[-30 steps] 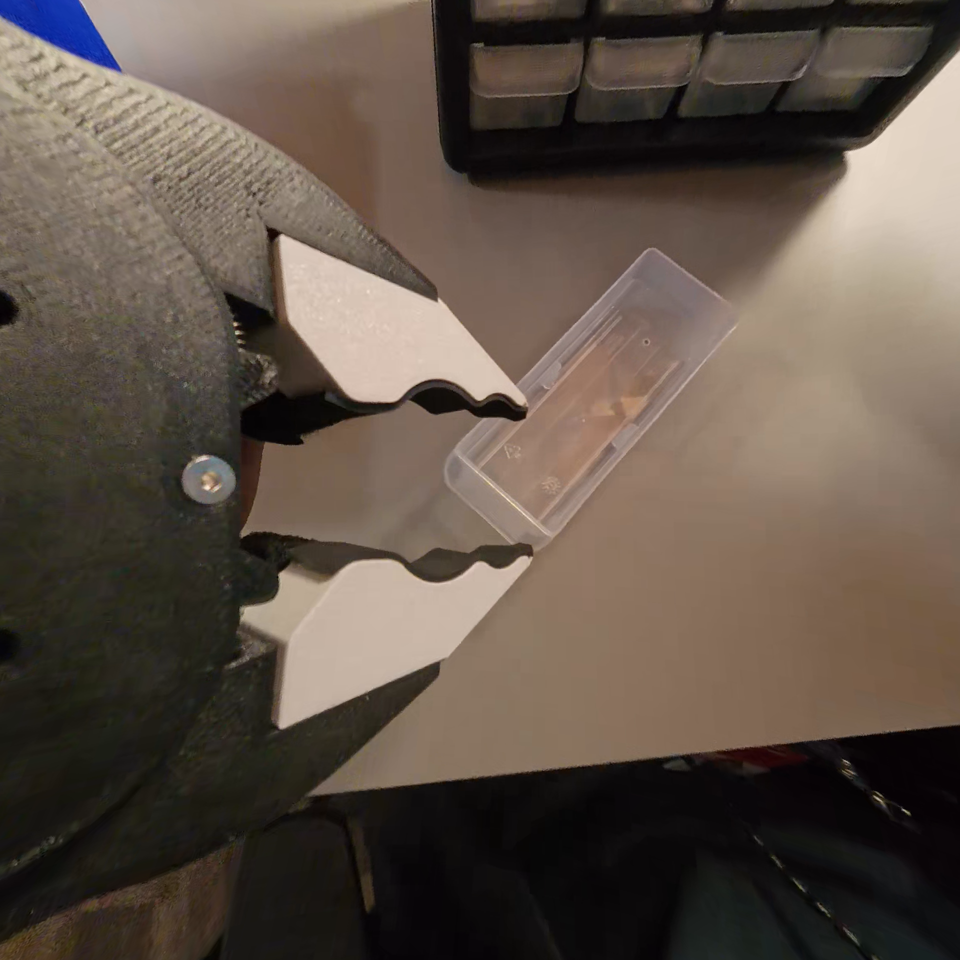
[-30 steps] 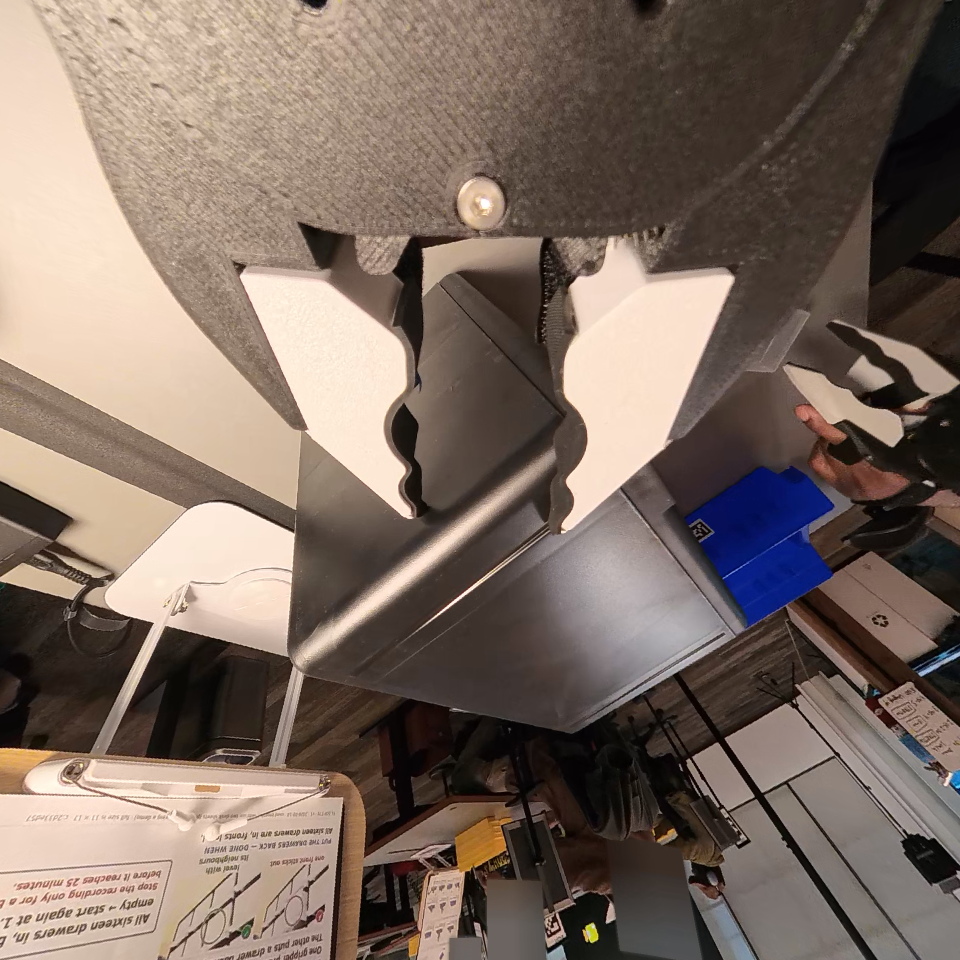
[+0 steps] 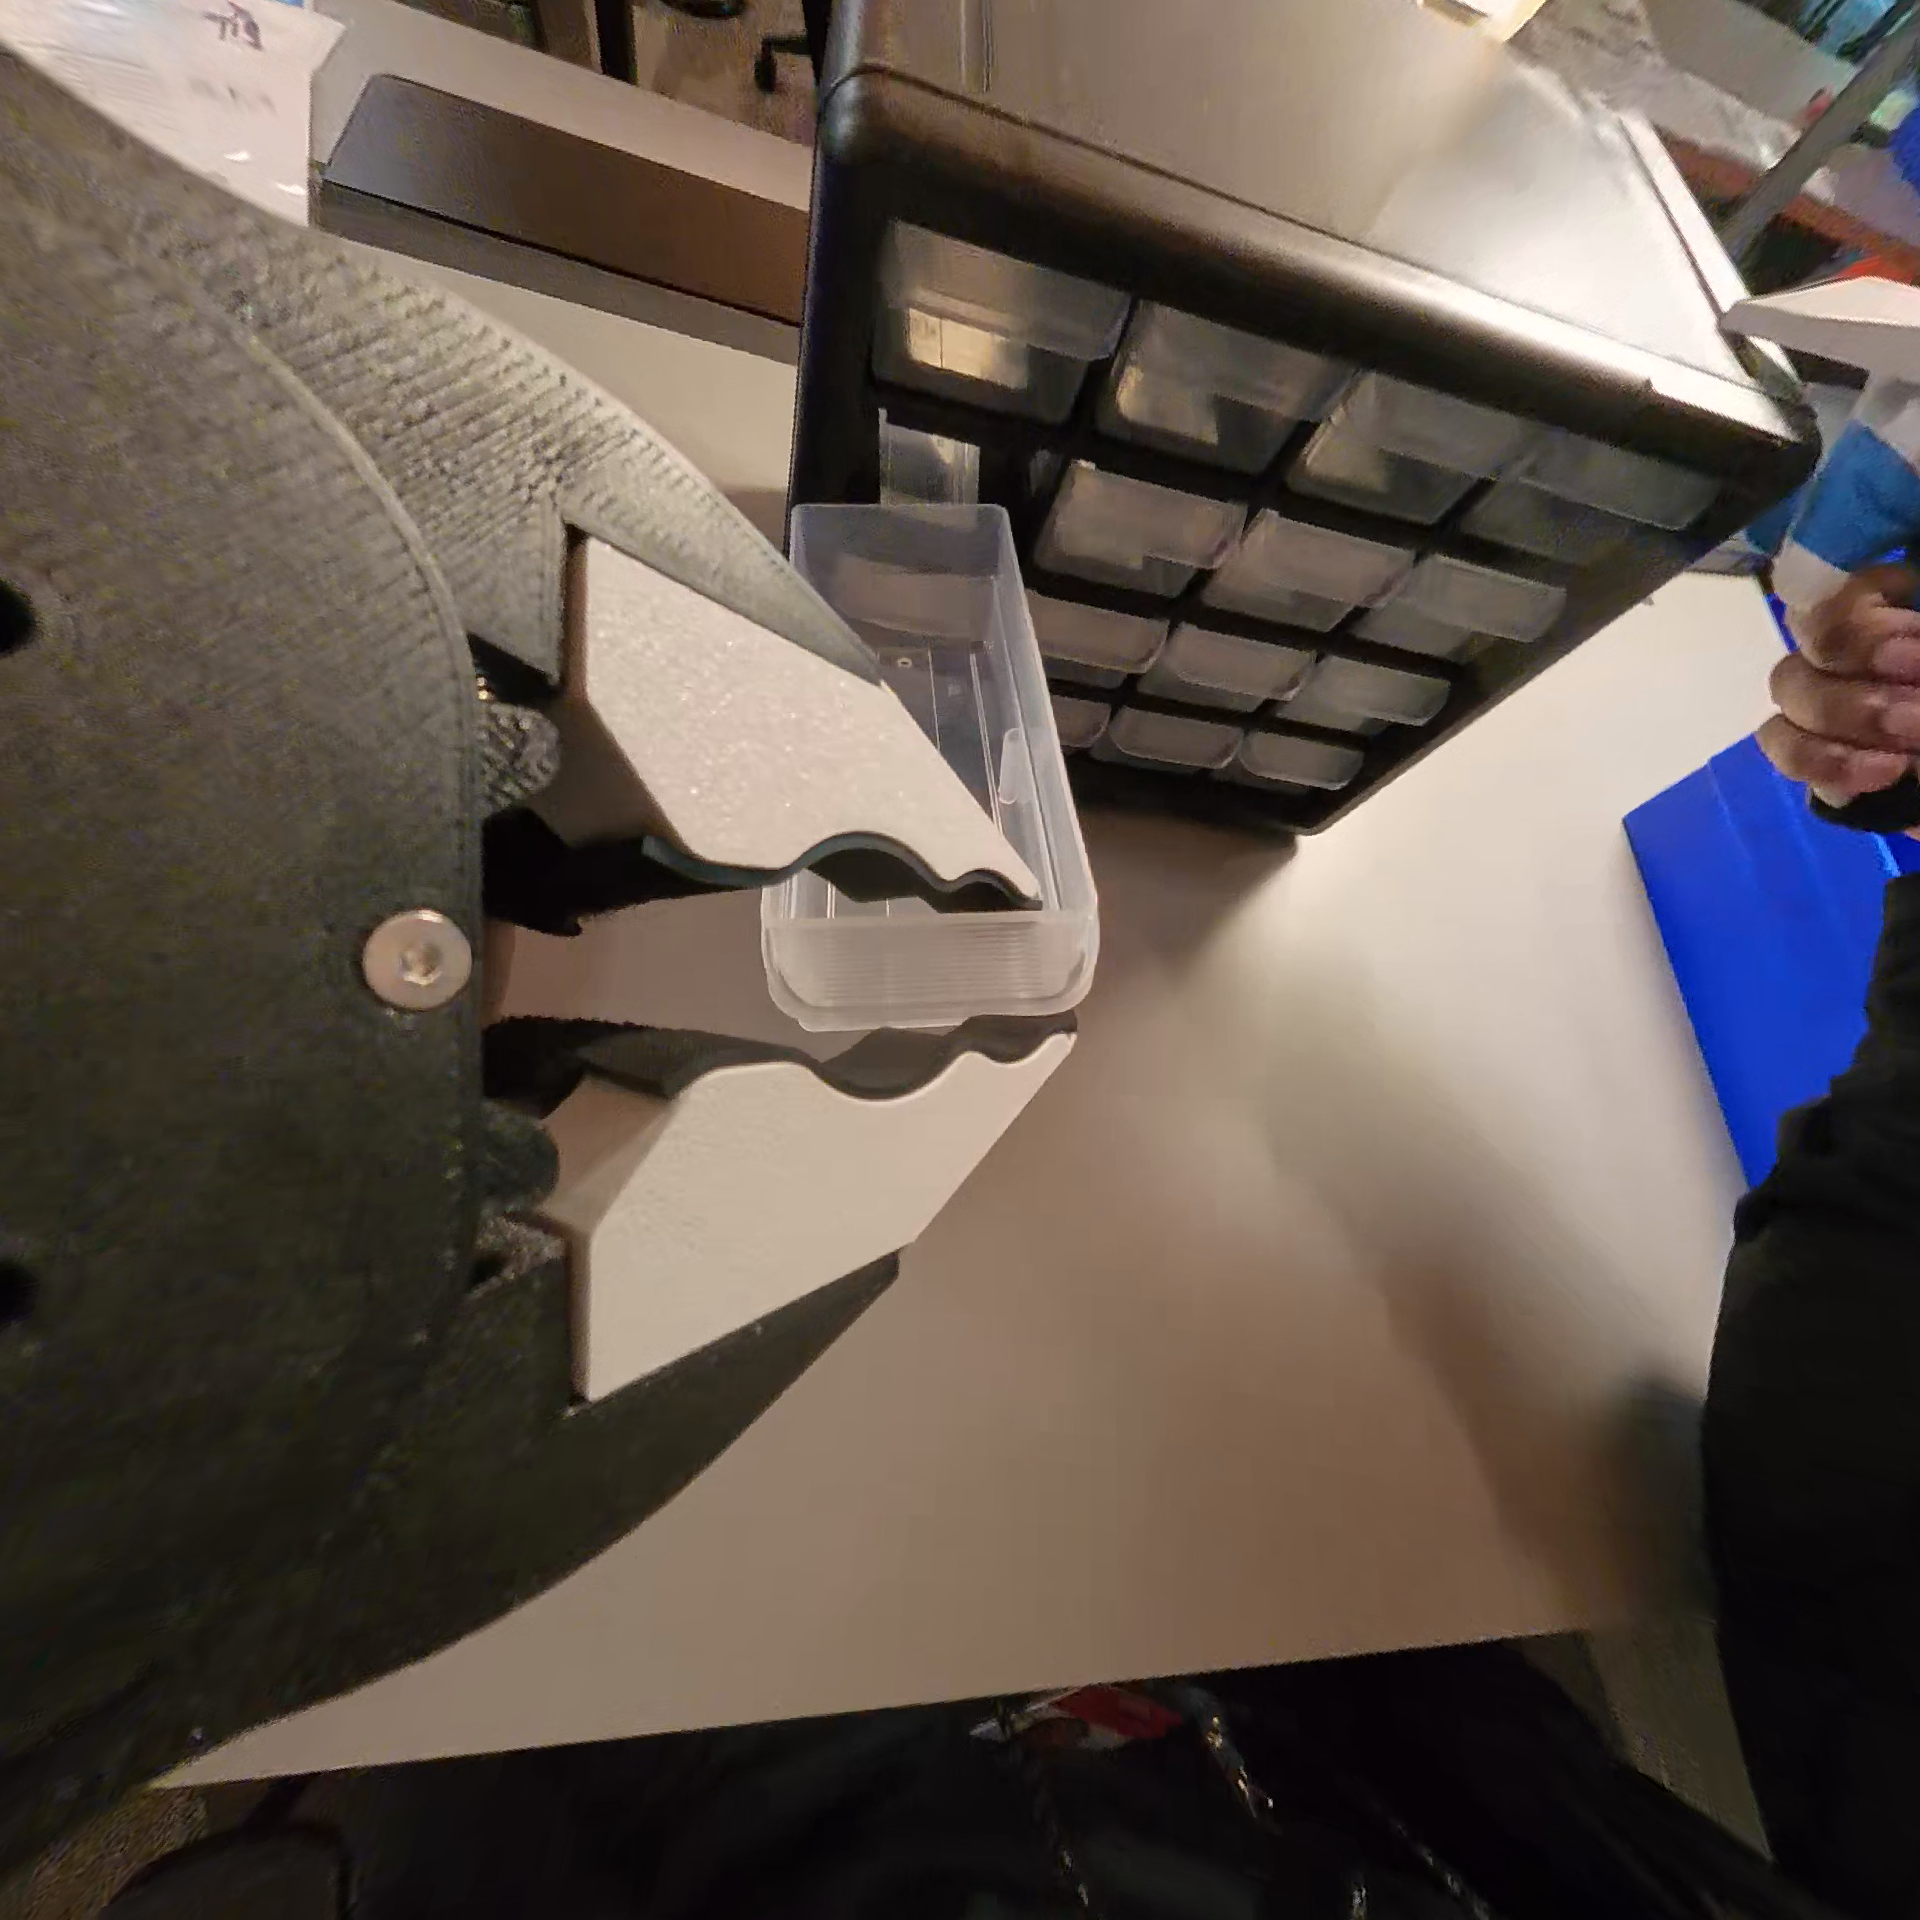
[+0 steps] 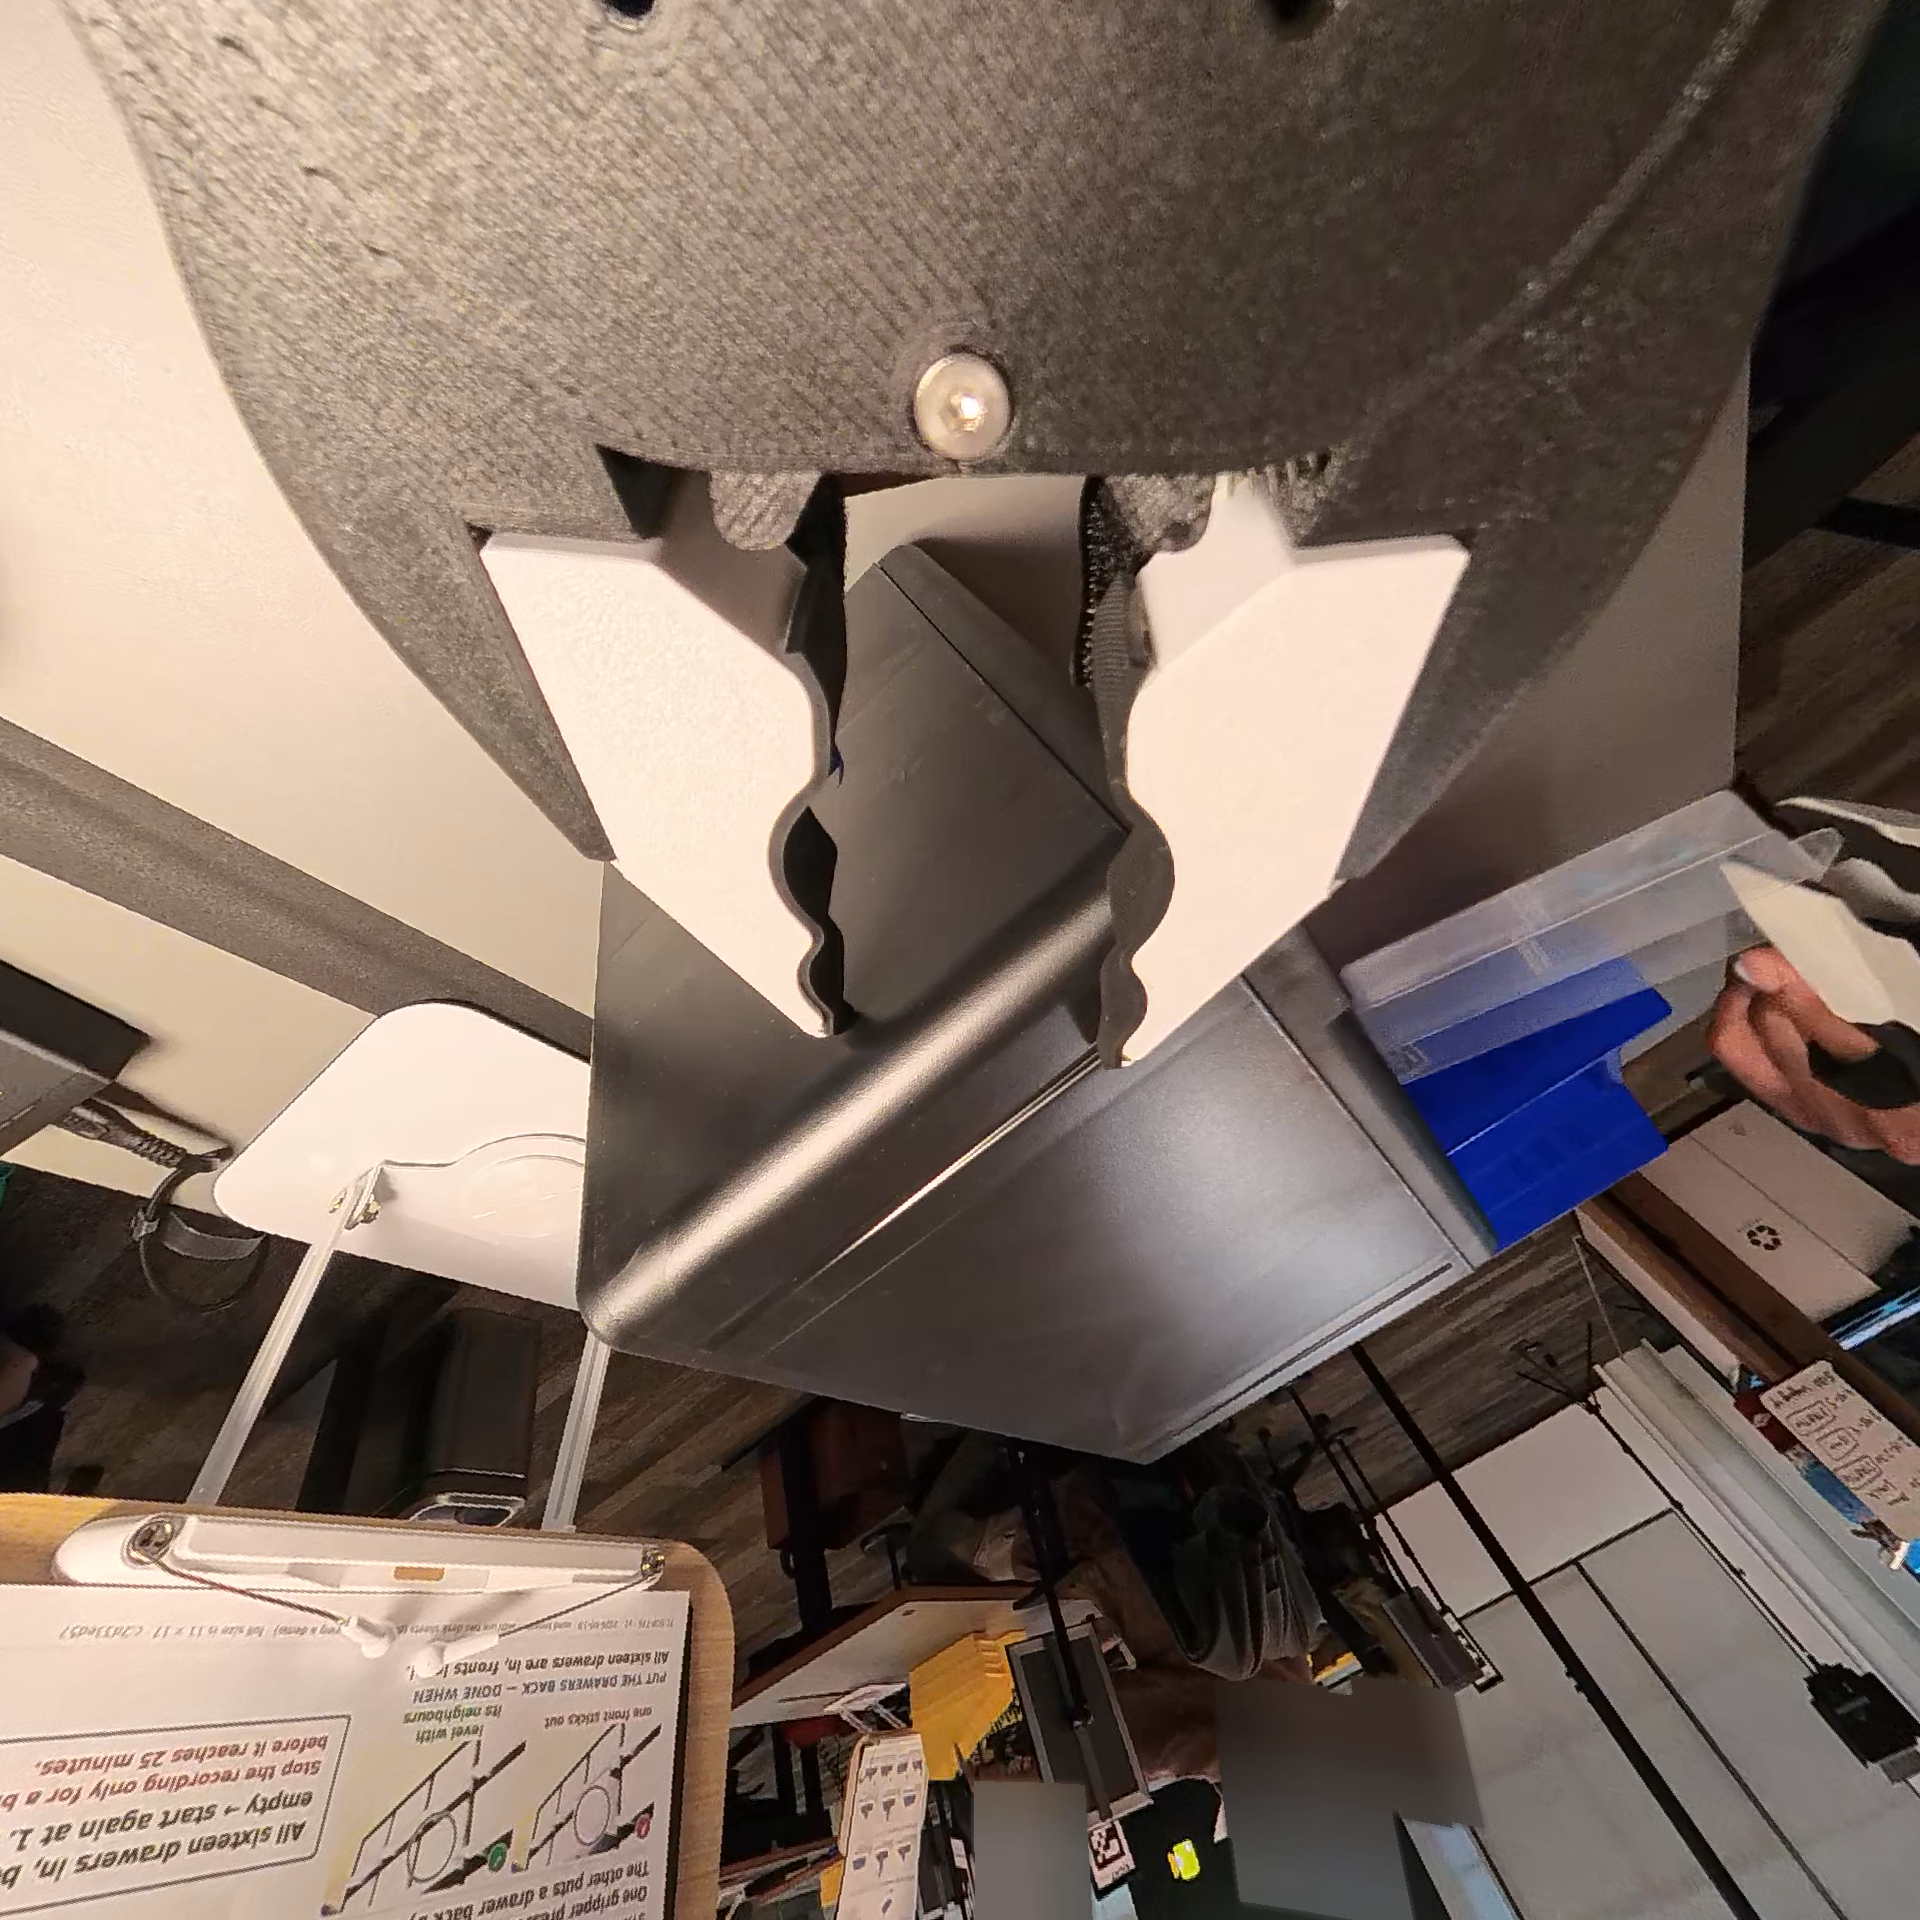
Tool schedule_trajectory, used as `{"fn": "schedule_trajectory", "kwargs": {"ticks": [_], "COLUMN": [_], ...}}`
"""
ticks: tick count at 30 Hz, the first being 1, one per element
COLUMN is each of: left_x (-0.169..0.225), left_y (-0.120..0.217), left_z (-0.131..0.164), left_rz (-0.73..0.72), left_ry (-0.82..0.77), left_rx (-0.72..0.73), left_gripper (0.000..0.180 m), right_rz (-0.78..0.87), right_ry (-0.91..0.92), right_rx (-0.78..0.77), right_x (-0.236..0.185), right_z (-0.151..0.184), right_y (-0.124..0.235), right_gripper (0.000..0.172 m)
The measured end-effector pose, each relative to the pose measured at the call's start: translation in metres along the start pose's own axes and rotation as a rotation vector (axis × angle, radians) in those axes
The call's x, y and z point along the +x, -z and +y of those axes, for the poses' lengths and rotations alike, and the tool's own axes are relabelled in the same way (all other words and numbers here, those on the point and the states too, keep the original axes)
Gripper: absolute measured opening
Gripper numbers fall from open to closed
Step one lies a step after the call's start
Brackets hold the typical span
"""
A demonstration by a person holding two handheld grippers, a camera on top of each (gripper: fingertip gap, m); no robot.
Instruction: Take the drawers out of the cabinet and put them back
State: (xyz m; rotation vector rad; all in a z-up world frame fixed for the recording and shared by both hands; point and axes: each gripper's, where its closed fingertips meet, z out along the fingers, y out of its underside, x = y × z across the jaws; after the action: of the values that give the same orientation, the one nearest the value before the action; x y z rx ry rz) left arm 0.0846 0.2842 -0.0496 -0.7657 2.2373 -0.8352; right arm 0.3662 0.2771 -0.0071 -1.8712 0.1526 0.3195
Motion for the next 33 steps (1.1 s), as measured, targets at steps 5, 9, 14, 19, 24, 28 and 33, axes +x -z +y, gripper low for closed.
{"fn": "schedule_trajectory", "kwargs": {"ticks": [5,9,14,19,24,28,33], "left_x": [-0.014,-0.017,-0.021,-0.022,-0.015,-0.023,-0.032], "left_y": [-0.009,-0.012,-0.012,-0.013,-0.015,-0.017,-0.02], "left_z": [-0.007,-0.014,-0.021,-0.023,-0.013,-0.005,-0.001], "left_rz": [0.04,0.07,0.064,0.082,0.121,0.091,0.064], "left_ry": [0.013,0.01,-0.022,-0.02,-0.016,-0.041,-0.08], "left_rx": [-0.019,-0.019,-0.031,-0.049,-0.109,-0.161,-0.194], "left_gripper": [0.019,0.019,0.019,0.019,0.018,0.018,0.018], "right_rz": [0.001,-0.002,-0.007,-0.006,-0.005,-0.004,-0.004], "right_ry": [0.002,0.002,0.002,0.003,0.003,0.004,0.004], "right_rx": [-0.001,-0.002,-0.003,-0.004,-0.003,-0.004,-0.004], "right_x": [0.0,0.0,0.0,0.0,0.0,0.0,0.0], "right_z": [0.0,0.0,0.0,0.0,0.0,0.0,0.0], "right_y": [0.0,0.0,0.0,0.0,0.0,0.0,0.0], "right_gripper": [0.052,0.053,0.053,0.053,0.053,0.053,0.052]}}
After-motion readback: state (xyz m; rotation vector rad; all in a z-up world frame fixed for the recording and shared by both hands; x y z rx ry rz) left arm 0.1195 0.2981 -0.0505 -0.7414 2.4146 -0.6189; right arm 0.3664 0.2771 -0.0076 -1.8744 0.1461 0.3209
